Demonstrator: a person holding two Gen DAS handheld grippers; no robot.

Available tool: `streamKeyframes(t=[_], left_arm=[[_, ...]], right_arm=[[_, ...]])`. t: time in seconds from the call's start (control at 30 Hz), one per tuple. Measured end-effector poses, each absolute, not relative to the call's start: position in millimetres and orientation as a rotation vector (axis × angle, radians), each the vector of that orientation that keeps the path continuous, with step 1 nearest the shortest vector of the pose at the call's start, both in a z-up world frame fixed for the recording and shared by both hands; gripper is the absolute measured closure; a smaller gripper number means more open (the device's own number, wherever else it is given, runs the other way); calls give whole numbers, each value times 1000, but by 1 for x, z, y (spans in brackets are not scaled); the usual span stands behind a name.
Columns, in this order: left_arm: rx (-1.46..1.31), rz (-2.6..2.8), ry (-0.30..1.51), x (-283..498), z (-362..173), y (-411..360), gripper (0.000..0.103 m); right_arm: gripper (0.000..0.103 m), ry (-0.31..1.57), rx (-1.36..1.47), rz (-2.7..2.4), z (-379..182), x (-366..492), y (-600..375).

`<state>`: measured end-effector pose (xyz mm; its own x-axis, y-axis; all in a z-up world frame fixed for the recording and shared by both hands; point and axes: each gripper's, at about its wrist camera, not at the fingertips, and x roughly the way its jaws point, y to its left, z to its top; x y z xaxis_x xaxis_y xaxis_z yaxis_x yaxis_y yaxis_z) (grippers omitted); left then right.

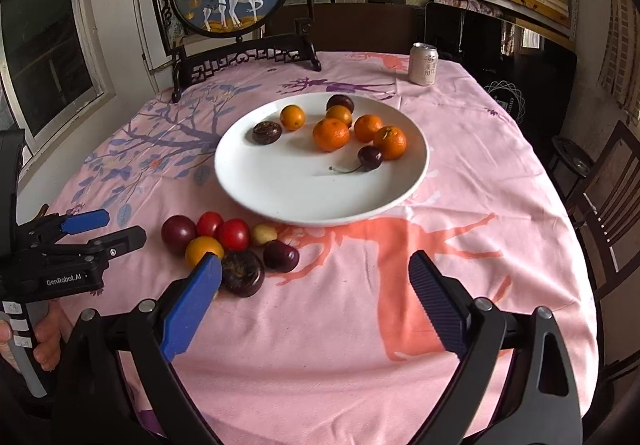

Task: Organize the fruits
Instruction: 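Move both open tools back toward the remaining fruit cluster, then grasp a dark passion fruit with the right tool while the left tool grasps a dark red plum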

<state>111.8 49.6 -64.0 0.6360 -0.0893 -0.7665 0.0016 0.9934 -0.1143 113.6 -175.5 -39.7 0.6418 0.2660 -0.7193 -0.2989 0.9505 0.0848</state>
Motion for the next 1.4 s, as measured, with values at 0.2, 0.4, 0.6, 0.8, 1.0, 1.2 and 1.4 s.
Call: streamKeyframes(t=[0.2,0.4,0.6,0.8,1.0,1.2,1.4], left_arm=[[-91,-35,895,105,-73,59,17],[-87,-41,923,102,-83,64,17],[-105,-50,933,104,-86,69,17],[-76,-54,948,114,-90,63,17],[-17,-89,1007,131,-105,44,17],[46,-128,1047,156,-108,20,18],[40,-148,1007,168,-105,15,55]], right_arm=[[22,862,-84,400,-70,106,-148],[43,923,-161,423,-91,115,-125],[48,950,-185,420,-104,136,-110],[62,957,-197,433,-101,142,-99],[62,983,-156,406,-95,124,-123],[62,998,-79,402,-93,113,-148],[62,977,-46,389,-86,108,-159]])
